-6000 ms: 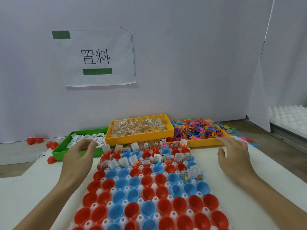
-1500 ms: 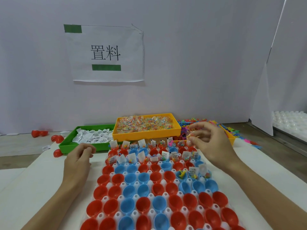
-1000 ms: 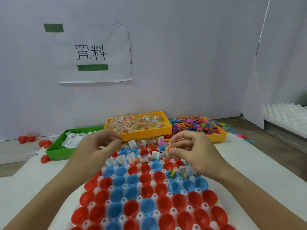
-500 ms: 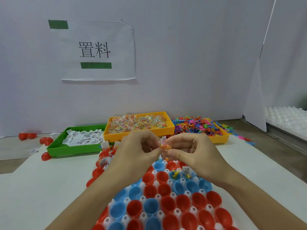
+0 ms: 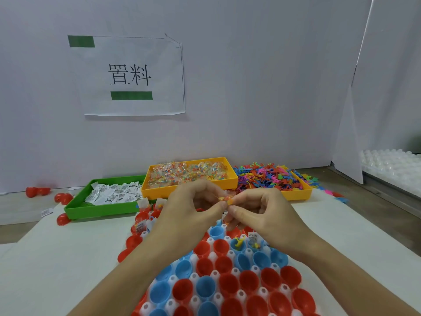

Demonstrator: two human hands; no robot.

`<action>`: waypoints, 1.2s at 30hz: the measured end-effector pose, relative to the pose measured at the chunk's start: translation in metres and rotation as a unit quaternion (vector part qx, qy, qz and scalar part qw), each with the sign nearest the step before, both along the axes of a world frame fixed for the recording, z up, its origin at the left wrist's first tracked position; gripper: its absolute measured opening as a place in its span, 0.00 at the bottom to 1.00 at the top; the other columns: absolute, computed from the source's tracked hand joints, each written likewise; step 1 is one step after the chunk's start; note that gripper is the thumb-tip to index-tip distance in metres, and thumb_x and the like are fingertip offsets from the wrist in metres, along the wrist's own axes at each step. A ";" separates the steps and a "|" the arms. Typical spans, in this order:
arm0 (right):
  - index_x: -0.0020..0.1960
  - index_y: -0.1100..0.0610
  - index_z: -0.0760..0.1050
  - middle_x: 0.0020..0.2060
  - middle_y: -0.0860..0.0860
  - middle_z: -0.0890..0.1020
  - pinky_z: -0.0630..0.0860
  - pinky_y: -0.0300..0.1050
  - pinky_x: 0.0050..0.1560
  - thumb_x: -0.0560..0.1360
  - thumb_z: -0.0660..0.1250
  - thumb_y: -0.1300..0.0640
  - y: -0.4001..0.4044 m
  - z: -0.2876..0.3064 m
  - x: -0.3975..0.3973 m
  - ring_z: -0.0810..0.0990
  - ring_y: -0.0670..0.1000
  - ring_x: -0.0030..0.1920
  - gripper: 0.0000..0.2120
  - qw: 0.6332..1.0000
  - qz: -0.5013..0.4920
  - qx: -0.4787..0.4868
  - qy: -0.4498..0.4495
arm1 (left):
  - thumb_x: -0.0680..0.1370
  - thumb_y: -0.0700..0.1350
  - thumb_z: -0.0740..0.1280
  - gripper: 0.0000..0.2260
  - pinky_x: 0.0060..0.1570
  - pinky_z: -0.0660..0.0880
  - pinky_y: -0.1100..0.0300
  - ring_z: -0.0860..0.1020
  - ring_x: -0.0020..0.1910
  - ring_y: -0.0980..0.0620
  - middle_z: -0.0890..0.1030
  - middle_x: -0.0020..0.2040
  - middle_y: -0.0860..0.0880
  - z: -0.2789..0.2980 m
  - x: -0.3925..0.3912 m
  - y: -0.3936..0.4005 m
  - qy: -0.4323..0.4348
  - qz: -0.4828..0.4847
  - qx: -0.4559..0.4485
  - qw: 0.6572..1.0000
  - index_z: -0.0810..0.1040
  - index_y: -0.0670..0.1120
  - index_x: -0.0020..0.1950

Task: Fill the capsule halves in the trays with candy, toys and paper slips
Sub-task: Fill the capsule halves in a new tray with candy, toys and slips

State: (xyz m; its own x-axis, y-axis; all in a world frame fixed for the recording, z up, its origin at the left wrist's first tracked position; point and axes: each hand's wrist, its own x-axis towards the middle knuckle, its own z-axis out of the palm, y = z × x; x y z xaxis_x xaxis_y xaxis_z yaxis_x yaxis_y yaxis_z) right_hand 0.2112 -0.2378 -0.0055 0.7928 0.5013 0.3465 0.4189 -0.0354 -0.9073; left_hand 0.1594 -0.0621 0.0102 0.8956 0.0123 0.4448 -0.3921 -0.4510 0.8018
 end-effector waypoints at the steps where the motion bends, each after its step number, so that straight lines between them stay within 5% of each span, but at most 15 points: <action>1: 0.49 0.60 0.83 0.39 0.55 0.87 0.83 0.43 0.43 0.77 0.70 0.64 0.000 0.000 0.000 0.87 0.55 0.40 0.03 1.000 -0.002 -0.001 -0.001 | 0.76 0.39 0.72 0.07 0.39 0.80 0.56 0.82 0.36 0.51 0.83 0.35 0.51 0.000 0.000 0.000 -0.001 0.004 -0.001 1.000 0.82 0.51 0.45; 7: 0.53 0.58 0.81 0.38 0.55 0.87 0.82 0.40 0.41 0.76 0.71 0.64 0.001 0.001 -0.001 0.87 0.54 0.39 0.07 1.000 -0.010 0.026 -0.003 | 0.76 0.38 0.71 0.11 0.39 0.79 0.42 0.80 0.35 0.39 0.79 0.31 0.45 0.001 -0.002 -0.001 -0.003 0.013 -0.002 1.000 0.81 0.57 0.44; 17: 0.50 0.58 0.82 0.38 0.58 0.86 0.82 0.42 0.40 0.76 0.71 0.64 0.000 0.001 0.000 0.86 0.56 0.38 0.04 0.998 -0.006 0.049 0.024 | 0.76 0.37 0.71 0.13 0.31 0.74 0.67 0.82 0.30 0.51 0.80 0.30 0.50 0.000 -0.001 -0.002 -0.005 0.003 -0.017 1.000 0.81 0.56 0.43; 23: 0.49 0.61 0.82 0.39 0.61 0.85 0.81 0.44 0.42 0.78 0.68 0.65 -0.001 0.000 0.002 0.85 0.58 0.39 0.04 0.993 0.029 0.085 0.075 | 0.74 0.31 0.70 0.15 0.30 0.75 0.63 0.82 0.29 0.48 0.80 0.30 0.47 -0.002 0.000 -0.001 -0.019 -0.005 -0.043 0.999 0.82 0.52 0.38; 26: 0.50 0.64 0.81 0.40 0.63 0.84 0.82 0.46 0.43 0.77 0.69 0.57 -0.001 0.002 0.002 0.84 0.59 0.40 0.09 0.980 0.068 0.133 0.135 | 0.74 0.28 0.69 0.16 0.30 0.78 0.59 0.82 0.29 0.47 0.80 0.30 0.45 -0.002 0.001 0.001 -0.023 -0.011 -0.057 0.998 0.81 0.48 0.35; 36: 0.49 0.61 0.82 0.39 0.57 0.86 0.83 0.45 0.45 0.74 0.72 0.65 -0.002 0.001 0.004 0.86 0.55 0.41 0.04 0.997 -0.013 0.057 0.041 | 0.70 0.40 0.77 0.06 0.40 0.81 0.63 0.85 0.39 0.53 0.85 0.38 0.53 0.003 -0.002 0.001 0.012 -0.012 -0.022 1.000 0.86 0.51 0.40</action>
State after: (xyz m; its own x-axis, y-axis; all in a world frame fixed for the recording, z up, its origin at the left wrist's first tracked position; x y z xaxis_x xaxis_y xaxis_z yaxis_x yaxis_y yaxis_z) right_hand 0.2148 -0.2401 -0.0048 0.8330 0.4413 0.3337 0.3433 0.0606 -0.9373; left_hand 0.1572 -0.0611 0.0136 0.9065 0.0104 0.4222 -0.3820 -0.4060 0.8302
